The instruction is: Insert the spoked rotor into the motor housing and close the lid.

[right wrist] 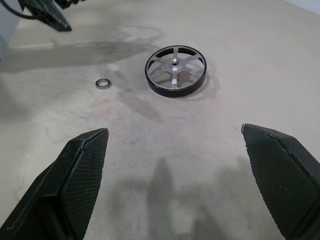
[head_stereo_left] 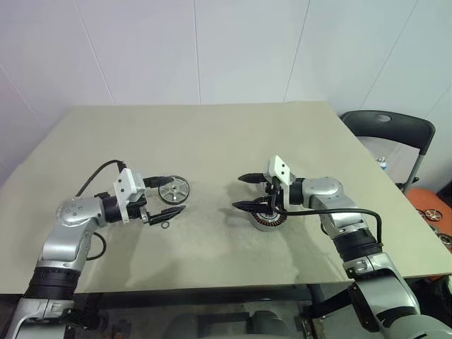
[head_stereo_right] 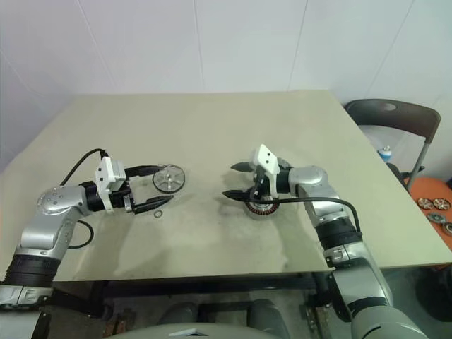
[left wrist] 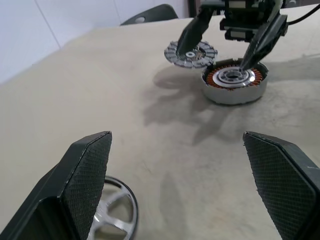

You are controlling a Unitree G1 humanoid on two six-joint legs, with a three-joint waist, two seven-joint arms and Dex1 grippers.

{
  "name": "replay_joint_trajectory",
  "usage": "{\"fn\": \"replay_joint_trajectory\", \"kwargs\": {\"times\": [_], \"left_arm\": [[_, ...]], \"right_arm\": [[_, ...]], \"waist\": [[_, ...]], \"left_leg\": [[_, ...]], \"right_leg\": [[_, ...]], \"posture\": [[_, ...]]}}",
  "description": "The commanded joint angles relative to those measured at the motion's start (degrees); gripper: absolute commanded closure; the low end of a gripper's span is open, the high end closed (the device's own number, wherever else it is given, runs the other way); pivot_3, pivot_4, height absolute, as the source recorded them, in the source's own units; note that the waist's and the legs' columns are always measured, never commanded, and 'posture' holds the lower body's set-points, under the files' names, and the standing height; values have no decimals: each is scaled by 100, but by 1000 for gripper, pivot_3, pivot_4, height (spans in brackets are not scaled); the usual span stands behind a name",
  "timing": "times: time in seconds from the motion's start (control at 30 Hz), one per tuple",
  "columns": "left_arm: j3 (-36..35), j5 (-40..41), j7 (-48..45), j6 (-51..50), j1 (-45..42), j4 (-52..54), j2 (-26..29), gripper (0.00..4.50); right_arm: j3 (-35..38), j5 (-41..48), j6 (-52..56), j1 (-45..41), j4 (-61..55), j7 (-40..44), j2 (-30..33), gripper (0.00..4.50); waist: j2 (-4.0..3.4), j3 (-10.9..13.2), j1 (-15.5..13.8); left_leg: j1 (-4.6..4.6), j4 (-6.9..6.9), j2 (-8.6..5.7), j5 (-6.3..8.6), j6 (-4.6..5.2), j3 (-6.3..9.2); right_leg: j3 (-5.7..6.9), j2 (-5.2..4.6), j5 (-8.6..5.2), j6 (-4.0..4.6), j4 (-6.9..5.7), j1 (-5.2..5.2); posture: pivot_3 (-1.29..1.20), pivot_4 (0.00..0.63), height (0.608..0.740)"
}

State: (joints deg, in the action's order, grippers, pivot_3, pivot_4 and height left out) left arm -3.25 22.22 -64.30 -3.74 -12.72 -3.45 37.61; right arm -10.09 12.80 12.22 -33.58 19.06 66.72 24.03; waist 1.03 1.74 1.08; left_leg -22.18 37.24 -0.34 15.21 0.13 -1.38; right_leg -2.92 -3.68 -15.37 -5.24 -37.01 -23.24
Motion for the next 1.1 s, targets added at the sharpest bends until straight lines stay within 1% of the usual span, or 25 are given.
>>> {"fn": "replay_joint_trajectory", "kwargs": {"times": [0.03,0.2,0.33,0.37,0.57,0.67,0.8,0.87,0.97,1.1], "left_arm": [[-314,202,253,-246,171,477,64,16],[-545,329,510,-652,905,1142,173,16],[-709,383,750,-845,1276,1323,129,16],[-727,411,788,-888,1354,1382,111,16],[-757,290,1018,-740,1967,1736,-15,16],[-835,210,1171,-639,2033,1665,-72,16],[-745,-246,1358,13,2178,1282,-226,16],[-760,-206,1466,83,2225,1314,-370,16],[-754,-295,1603,228,2271,1255,-504,16],[-642,-685,1806,817,2278,753,-684,16]], "right_arm": [[36,152,59,7,-351,45,-46,0],[3,187,194,21,-423,166,-21,0],[-78,121,144,-4,-320,206,-67,0],[-102,114,143,-1,-320,223,-71,0],[-222,93,98,-50,-244,300,-95,0],[-247,74,83,-89,-172,334,-107,0],[-279,22,30,-153,-44,377,-122,0],[-275,-1,22,-170,5,404,-108,0],[-282,-11,40,-163,9,443,-91,0],[-277,-14,69,-190,34,496,-81,0]], "waist": [[0,0,-1],[-1,0,16],[-1,1,-6],[-1,1,-11],[-2,1,5],[-2,1,-4],[-4,1,-2],[-4,1,1],[-4,1,-4],[-5,1,-15]], "left_leg": [[0,0,0,0,0,0],[0,-4,1,1,-1,2],[0,-8,3,1,-3,3],[0,-7,3,1,-3,5],[-1,-13,3,3,-5,1],[-1,-14,4,3,-7,2],[-1,-14,4,5,-10,1],[-1,-16,4,5,-9,-2],[-1,-19,1,7,-12,-8],[-1,-18,2,7,-13,-8]], "right_leg": [[0,-1,0,0,0,0],[0,-6,0,1,1,-2],[1,-10,-2,9,2,-5],[4,-11,-9,23,1,-4],[5,-18,-8,29,10,-6],[9,-19,-7,32,10,-7],[11,-21,-7,35,13,-7],[19,-30,-5,38,16,-8],[70,-77,-4,39,17,-11],[131,-112,3,50,23,-9]], "posture": [[0,0,740],[0,0,740],[0,0,740],[0,0,740],[0,0,740],[0,0,740],[0,0,740],[0,0,740],[0,0,740],[0,0,740]]}}
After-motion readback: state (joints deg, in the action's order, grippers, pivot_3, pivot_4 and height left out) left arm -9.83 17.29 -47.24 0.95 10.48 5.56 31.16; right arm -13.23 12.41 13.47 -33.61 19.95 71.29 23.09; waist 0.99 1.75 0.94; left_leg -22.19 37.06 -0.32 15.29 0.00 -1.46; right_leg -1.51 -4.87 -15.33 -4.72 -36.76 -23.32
